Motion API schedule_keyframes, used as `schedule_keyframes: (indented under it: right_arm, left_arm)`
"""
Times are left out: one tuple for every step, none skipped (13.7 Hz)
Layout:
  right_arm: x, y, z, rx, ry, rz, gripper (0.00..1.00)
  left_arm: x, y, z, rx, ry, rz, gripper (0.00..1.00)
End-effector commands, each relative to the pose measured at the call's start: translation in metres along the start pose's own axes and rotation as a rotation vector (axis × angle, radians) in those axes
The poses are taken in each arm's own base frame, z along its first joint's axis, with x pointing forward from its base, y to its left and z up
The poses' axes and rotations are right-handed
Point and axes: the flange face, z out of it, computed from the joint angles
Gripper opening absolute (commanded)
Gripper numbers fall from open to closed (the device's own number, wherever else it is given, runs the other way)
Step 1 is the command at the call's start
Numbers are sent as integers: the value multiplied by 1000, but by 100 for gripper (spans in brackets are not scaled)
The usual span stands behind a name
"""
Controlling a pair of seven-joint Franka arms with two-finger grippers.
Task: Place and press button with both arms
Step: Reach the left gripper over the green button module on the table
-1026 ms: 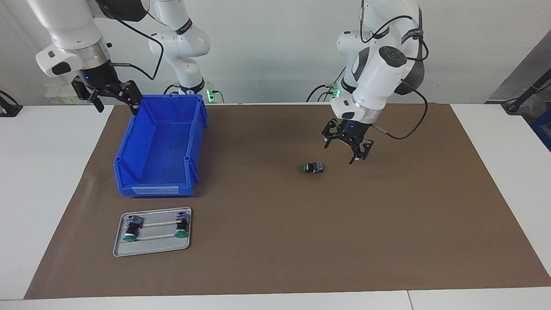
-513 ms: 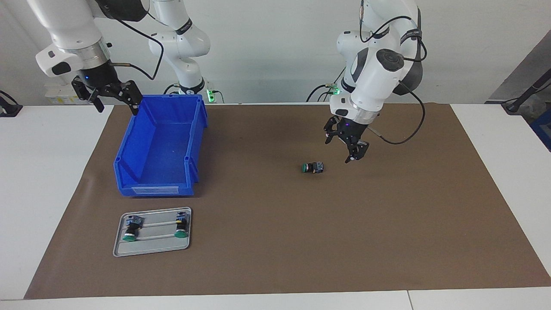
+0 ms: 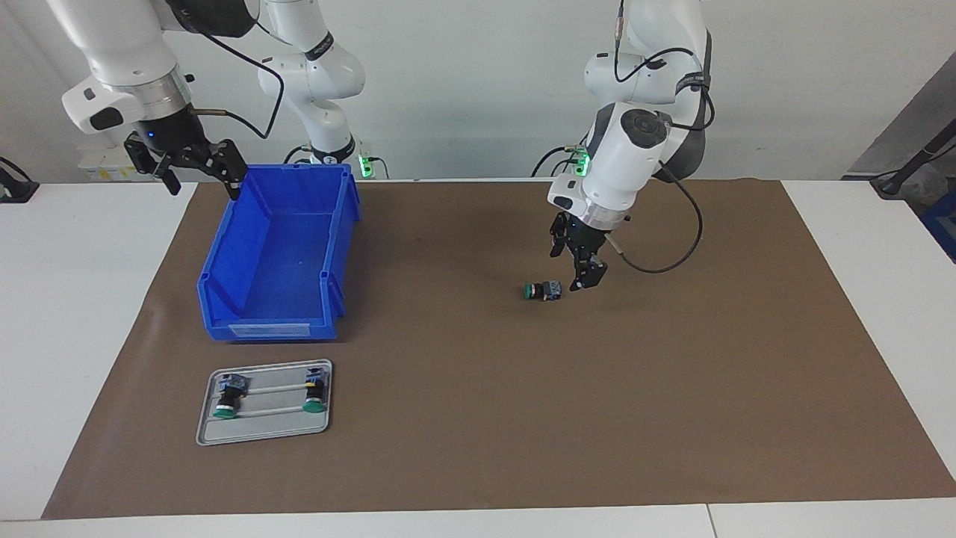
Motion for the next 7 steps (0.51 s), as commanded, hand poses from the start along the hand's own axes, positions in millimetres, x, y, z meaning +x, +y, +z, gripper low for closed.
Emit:
schedule_keyframes:
  right_arm:
    - [-4, 0, -2, 12, 8, -2, 100]
    - [-4, 0, -2, 12, 8, -2, 100]
    - [-4, 0, -2, 14, 8, -2, 100]
    - [-4, 0, -1, 13, 6, -3, 100]
    - [-4, 0, -2, 12, 8, -2, 100]
    - [-4, 0, -2, 12, 8, -2, 100]
    - [-4, 0, -1, 13, 6, -4, 100]
  left_arm:
    - [-2, 11, 34, 0, -9, 52, 81]
    - [-2, 13, 51, -4, -13, 54, 81]
    - [3, 19, 60, -3, -12, 66, 81]
    - [2, 19, 70, -8, -16, 65, 81]
    - [5, 21, 76, -8, -15, 72, 81]
    - [8, 25, 86, -21, -23, 79, 81]
    - [7, 25, 94, -33, -31, 77, 81]
